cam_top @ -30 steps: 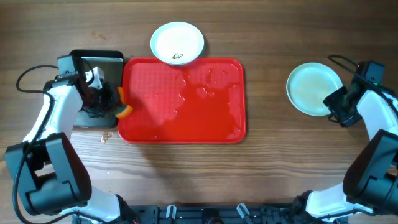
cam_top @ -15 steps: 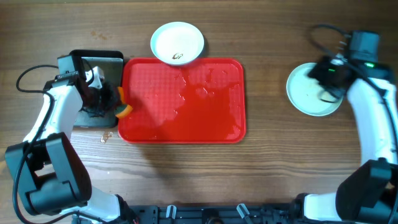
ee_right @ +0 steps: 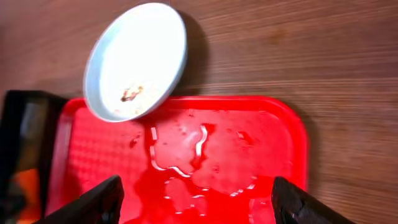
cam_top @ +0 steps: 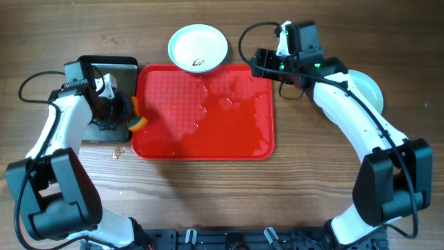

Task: Clean dirty plates on tray and stack at the side
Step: 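Reach the right gripper to the top plate and grasp its rim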

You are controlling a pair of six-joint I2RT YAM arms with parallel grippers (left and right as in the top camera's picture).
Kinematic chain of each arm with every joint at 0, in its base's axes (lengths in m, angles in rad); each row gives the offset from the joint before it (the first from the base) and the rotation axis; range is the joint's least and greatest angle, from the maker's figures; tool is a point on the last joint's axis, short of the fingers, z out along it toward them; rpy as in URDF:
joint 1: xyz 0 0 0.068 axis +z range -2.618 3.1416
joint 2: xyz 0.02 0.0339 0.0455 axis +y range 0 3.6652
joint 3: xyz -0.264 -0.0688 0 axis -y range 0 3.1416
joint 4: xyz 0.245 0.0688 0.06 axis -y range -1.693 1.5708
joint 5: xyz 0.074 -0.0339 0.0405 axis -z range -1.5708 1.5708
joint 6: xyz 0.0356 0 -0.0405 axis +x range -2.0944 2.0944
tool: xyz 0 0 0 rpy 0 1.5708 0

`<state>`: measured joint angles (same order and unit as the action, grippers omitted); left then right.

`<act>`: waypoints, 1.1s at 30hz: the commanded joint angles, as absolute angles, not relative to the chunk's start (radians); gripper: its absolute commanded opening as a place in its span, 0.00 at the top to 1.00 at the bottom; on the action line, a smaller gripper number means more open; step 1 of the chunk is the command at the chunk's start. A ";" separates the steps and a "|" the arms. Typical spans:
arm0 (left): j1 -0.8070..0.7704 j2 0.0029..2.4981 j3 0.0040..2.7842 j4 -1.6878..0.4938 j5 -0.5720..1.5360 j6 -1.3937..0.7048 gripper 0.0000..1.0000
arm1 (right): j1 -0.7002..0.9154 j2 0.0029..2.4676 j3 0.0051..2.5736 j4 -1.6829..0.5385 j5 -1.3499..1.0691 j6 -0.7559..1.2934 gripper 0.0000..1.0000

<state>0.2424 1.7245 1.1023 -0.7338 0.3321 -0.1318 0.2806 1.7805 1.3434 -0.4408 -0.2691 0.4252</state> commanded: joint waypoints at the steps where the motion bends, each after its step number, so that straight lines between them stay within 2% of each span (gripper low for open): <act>1: 0.244 1.736 1.100 -0.730 0.355 -0.112 0.96 | 0.299 1.873 1.356 -0.440 -0.387 0.393 0.23; 5: 0.244 1.736 1.100 -0.730 0.355 -0.112 0.96 | 0.369 1.935 1.365 -0.459 -0.397 0.277 0.24; 8: 0.244 1.736 1.100 -0.730 0.355 -0.112 0.96 | 0.403 1.938 1.380 -0.454 -0.397 0.200 0.30; 11: 0.242 1.736 1.100 -0.728 0.355 -0.108 0.96 | 0.432 1.938 1.390 -0.437 -0.368 0.167 0.30; 17: 0.206 1.736 1.100 -0.712 0.355 -0.108 0.96 | 0.480 1.979 1.390 -0.295 -0.421 0.138 0.25; 22: 0.174 1.736 1.100 -0.706 0.355 -0.108 0.96 | 0.501 2.039 1.391 -0.194 -0.519 0.086 0.37; 25: 0.165 1.736 1.100 -0.706 0.355 -0.108 0.96 | 0.503 2.057 1.391 -0.141 -0.530 0.081 0.38; 28: 0.165 1.736 1.100 -0.706 0.355 -0.108 0.96 | 0.504 2.059 1.391 -0.070 -0.529 0.105 0.27; 33: 0.165 1.736 1.100 -0.707 0.355 -0.108 0.96 | 0.503 2.074 1.391 0.017 -0.377 0.263 0.19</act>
